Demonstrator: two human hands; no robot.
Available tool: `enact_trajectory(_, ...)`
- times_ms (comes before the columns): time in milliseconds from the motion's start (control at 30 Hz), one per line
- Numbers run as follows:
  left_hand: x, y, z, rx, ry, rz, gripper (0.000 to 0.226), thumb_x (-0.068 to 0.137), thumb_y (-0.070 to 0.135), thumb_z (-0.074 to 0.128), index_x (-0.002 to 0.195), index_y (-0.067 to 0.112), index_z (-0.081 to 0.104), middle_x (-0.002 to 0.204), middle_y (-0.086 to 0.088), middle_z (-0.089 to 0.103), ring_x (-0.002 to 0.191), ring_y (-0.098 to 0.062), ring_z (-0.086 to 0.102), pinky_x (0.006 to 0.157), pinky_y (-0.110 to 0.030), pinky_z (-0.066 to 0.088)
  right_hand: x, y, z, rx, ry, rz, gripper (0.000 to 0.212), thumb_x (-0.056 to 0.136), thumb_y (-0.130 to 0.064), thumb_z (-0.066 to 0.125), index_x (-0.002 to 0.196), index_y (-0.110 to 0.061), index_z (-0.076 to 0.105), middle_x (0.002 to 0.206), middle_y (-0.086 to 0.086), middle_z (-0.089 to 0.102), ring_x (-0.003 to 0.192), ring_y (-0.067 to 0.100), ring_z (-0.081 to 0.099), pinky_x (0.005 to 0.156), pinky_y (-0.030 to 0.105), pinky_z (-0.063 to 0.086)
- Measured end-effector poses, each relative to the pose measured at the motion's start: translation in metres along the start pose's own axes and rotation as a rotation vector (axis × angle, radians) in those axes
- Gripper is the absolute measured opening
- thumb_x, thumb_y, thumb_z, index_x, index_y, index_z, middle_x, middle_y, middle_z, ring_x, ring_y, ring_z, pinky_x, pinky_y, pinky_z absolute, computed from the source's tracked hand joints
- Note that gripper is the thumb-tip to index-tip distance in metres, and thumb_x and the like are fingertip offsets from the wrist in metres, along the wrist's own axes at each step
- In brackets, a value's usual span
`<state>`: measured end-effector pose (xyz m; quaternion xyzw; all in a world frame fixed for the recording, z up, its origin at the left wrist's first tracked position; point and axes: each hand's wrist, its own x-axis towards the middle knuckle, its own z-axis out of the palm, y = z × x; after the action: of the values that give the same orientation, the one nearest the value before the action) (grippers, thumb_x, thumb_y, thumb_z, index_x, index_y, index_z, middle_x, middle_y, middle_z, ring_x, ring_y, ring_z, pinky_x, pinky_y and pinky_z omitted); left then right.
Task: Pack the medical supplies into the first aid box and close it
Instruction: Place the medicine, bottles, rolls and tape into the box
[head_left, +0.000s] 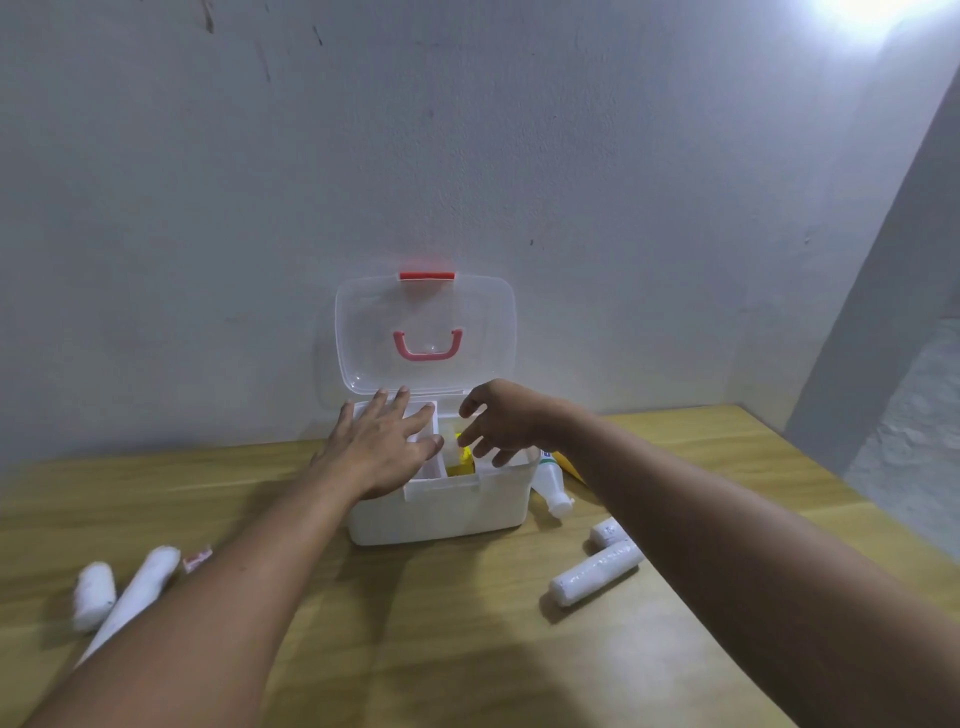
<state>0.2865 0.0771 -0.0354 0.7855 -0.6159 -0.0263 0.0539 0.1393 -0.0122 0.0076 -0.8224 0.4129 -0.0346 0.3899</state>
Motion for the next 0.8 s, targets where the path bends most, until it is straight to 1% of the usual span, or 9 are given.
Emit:
enact_trajectory(67,0.0,0.0,0.001,-0.002,-0.001,0.0,0.058,0.096,0.055,0.02,0.15,0.038,0.009,0.162,0.001,-0.007,0.149,-0.02,-0.009,0.12,-0.05,-0.004,-0.001,0.0,0.0,0.031,0.004,-0.014,0.046,0.091,0.003,0.057,0.134,0.0,0.044,0.123,0.023,0.063,0.105,0.035,0.066,0.072,0.038,0.056)
enact_trajectory(167,0.0,0.0,0.001,-0.004,-0.001,0.002,0.058,0.096,0.056,0.019,0.15,0.038,0.008,0.162,0.002,-0.007,0.149,-0.019,-0.009,0.12,-0.05,-0.004,-0.004,0.003,-0.007,0.044,0.051,-0.045,0.045,0.09,0.005,0.057,0.133,0.0,0.045,0.121,0.026,0.063,0.102,0.035,0.067,0.074,0.04,0.058)
enact_trajectory(267,0.0,-0.001,0.001,-0.011,-0.005,-0.001,0.058,0.096,0.056,0.019,0.15,0.039,0.008,0.162,0.002,-0.007,0.149,-0.019,-0.009,0.12,-0.05,-0.005,-0.013,0.011,-0.027,0.081,0.119,-0.078,0.035,0.086,0.006,0.061,0.12,0.001,0.057,0.111,0.024,0.068,0.093,0.032,0.071,0.074,0.039,0.06)
enact_trajectory(367,0.002,-0.002,0.002,0.002,-0.012,0.006,0.058,0.096,0.056,0.018,0.15,0.039,0.007,0.162,0.002,-0.007,0.149,-0.019,-0.009,0.12,-0.05,-0.003,-0.029,0.023,-0.052,0.085,0.153,-0.082,0.021,0.082,0.004,0.067,0.102,-0.003,0.063,0.101,0.023,0.07,0.085,0.029,0.072,0.067,0.037,0.06)
enact_trajectory(467,0.004,-0.003,0.003,0.037,-0.022,0.002,0.058,0.096,0.054,0.018,0.15,0.038,0.005,0.162,0.001,-0.007,0.149,-0.02,-0.008,0.119,-0.051,-0.002,-0.046,0.044,-0.07,-0.059,0.15,-0.021,0.02,0.081,0.001,0.07,0.099,-0.005,0.066,0.094,0.019,0.072,0.08,0.024,0.072,0.066,0.036,0.06)
enact_trajectory(600,0.007,-0.003,0.004,0.058,-0.023,-0.002,0.058,0.096,0.055,0.017,0.15,0.039,0.004,0.162,0.001,-0.008,0.149,-0.02,-0.008,0.119,-0.051,-0.001,-0.061,0.078,-0.071,-0.389,0.028,0.087,0.023,0.076,0.002,0.073,0.094,-0.013,0.07,0.087,0.009,0.073,0.076,0.019,0.071,0.06,0.029,0.058)
enact_trajectory(667,0.007,-0.003,0.004,0.064,-0.024,-0.003,0.058,0.096,0.055,0.017,0.15,0.039,0.003,0.162,0.001,-0.009,0.149,-0.02,-0.008,0.119,-0.051,-0.001,-0.065,0.093,-0.064,-0.499,-0.011,0.084,0.028,0.071,0.003,0.074,0.089,-0.019,0.073,0.08,-0.002,0.071,0.066,0.012,0.066,0.056,0.024,0.054)
enact_trajectory(733,0.007,-0.003,0.004,0.073,-0.026,-0.002,0.058,0.096,0.055,0.016,0.15,0.038,0.002,0.162,0.001,-0.009,0.149,-0.02,-0.008,0.119,-0.051,-0.001,-0.071,0.103,-0.056,-0.585,-0.001,0.056,0.031,0.068,-0.001,0.078,0.092,-0.02,0.075,0.075,-0.012,0.068,0.06,0.0,0.057,0.055,0.016,0.047)
enact_trajectory(800,0.007,-0.003,0.005,0.076,-0.027,0.0,0.058,0.096,0.054,0.015,0.15,0.038,0.001,0.162,0.0,-0.01,0.149,-0.02,-0.008,0.119,-0.051,-0.001,-0.076,0.112,-0.049,-0.618,0.015,0.027,0.033,0.069,-0.004,0.078,0.097,-0.021,0.075,0.066,-0.023,0.058,0.053,-0.008,0.05,0.048,0.007,0.037)
